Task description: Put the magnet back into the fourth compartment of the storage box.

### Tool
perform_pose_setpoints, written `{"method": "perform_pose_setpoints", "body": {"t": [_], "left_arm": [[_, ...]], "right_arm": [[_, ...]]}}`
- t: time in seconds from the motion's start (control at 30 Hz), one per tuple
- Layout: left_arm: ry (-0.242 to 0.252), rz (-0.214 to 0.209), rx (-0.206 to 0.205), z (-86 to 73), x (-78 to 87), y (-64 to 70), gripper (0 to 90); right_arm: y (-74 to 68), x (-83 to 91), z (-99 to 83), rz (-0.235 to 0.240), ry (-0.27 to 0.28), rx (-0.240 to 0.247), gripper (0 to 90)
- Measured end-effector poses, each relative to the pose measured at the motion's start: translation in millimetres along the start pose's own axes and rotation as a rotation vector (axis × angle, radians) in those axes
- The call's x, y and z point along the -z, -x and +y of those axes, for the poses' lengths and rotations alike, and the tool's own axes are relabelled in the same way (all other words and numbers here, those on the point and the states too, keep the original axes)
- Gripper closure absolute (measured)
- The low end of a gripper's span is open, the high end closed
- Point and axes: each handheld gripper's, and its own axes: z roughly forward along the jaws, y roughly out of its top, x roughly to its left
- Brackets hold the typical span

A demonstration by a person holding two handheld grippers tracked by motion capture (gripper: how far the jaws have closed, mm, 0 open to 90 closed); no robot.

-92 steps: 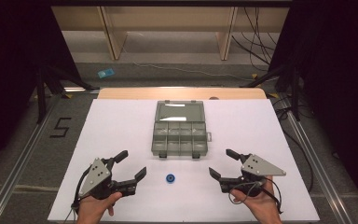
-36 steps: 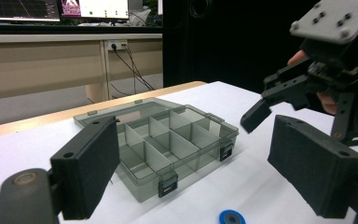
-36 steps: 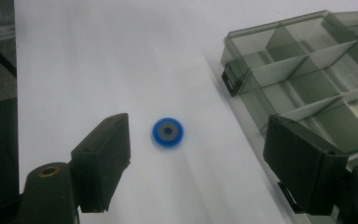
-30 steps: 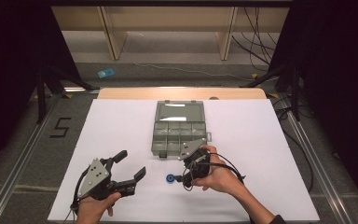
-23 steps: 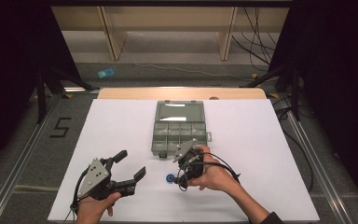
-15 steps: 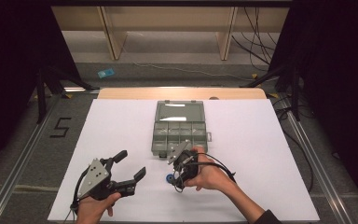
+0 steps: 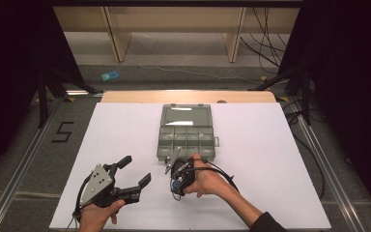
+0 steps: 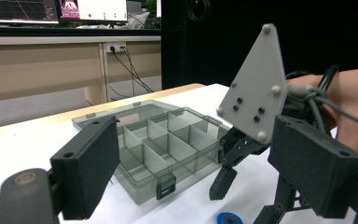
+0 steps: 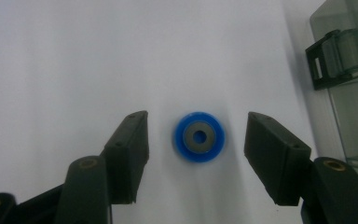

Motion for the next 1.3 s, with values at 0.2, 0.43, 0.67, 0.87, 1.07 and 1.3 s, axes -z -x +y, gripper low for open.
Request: {"method": "perform_pose_setpoints", "body": {"t": [0.2, 0.43, 0.67, 0.87, 1.07, 1.3], "left_arm": [[0.001, 0.0, -0.001, 0.3, 0.3, 0.1, 15.7], [0.002, -0.003, -0.001, 0.4, 0.7, 0.0, 15.7], [0.011, -0.009, 0.003, 0.1, 0.2, -0.1, 15.7], [0.004, -0.004, 0.0, 0.6, 1.1, 0.2, 15.7], [0.005, -0.004, 0.001, 0.8, 1.6, -0.2, 15.8], [0.005, -0.003, 0.002, 0.8, 1.5, -0.2, 15.7]], "right_arm": [[2.1, -5.0, 1.4, 0.006, -0.027, -0.002, 48.0], [3.2, -8.3, 3.6, 0.015, -0.043, 0.004, 52.8], [5.6, -11.4, 3.8, 0.019, -0.068, 0.007, 61.9], [4.1, -11.0, 4.2, 0.011, -0.073, 0.023, 62.7], [5.6, -7.4, 3.5, 0.014, -0.07, 0.03, 62.8], [7.6, 2.7, 3.8, -0.003, -0.037, 0.022, 62.8]]}}
